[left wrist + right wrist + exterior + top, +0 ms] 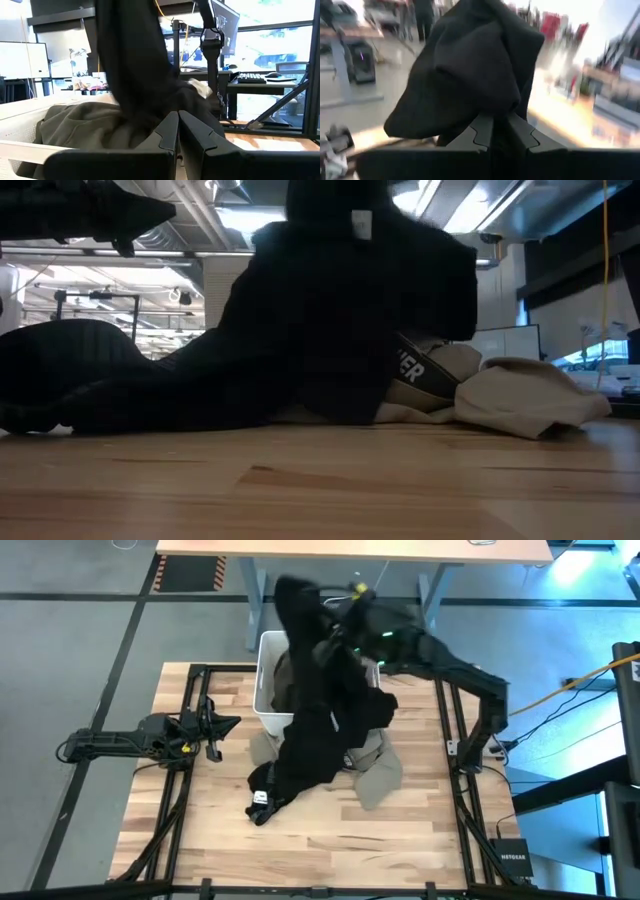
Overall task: Sort clothes
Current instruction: Put the black shirt into the white bin
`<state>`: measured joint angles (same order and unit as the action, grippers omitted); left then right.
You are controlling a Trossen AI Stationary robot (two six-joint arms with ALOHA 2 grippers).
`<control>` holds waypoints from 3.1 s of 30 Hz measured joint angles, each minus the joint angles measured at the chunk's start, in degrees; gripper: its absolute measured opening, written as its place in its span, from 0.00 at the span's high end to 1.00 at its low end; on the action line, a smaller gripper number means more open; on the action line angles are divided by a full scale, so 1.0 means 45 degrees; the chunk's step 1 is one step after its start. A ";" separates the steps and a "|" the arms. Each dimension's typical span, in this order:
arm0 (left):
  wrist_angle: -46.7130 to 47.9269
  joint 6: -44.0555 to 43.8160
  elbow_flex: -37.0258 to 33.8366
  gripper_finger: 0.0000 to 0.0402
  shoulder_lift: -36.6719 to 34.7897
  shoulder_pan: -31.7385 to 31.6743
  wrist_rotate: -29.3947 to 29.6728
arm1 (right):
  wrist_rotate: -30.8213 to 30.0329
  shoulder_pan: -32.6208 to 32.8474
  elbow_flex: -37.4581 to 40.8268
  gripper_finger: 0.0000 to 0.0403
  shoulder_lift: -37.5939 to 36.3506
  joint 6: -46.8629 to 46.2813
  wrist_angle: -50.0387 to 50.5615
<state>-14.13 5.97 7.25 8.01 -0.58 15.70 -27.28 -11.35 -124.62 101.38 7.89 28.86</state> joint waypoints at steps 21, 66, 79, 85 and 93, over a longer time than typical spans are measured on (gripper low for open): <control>0.0058 0.0066 0.0000 0.98 0.0000 0.0002 0.0000 | -0.0231 0.2222 -0.2036 0.41 0.0429 -0.4206 1.1204; 0.0045 0.0103 0.0000 0.98 0.0000 0.0004 0.0005 | -0.6029 0.6201 1.2446 0.40 0.0497 -0.6401 -0.1403; 0.0053 0.0019 0.0000 0.98 0.0003 0.0003 0.0002 | -0.6061 0.5818 0.7840 0.40 0.0492 -0.1453 -0.2407; 0.0050 -0.0006 0.0000 0.98 0.0003 0.0005 0.0000 | -0.6092 0.4022 0.5284 0.40 0.0494 0.1103 -0.2360; 0.0062 0.0203 0.0000 0.98 0.0000 0.0001 0.0005 | -0.5496 0.0928 0.2384 0.40 0.0464 0.0580 -0.0478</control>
<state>-13.85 6.89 7.25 8.01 -0.57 15.73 -52.01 -7.18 -113.89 103.46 10.50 26.71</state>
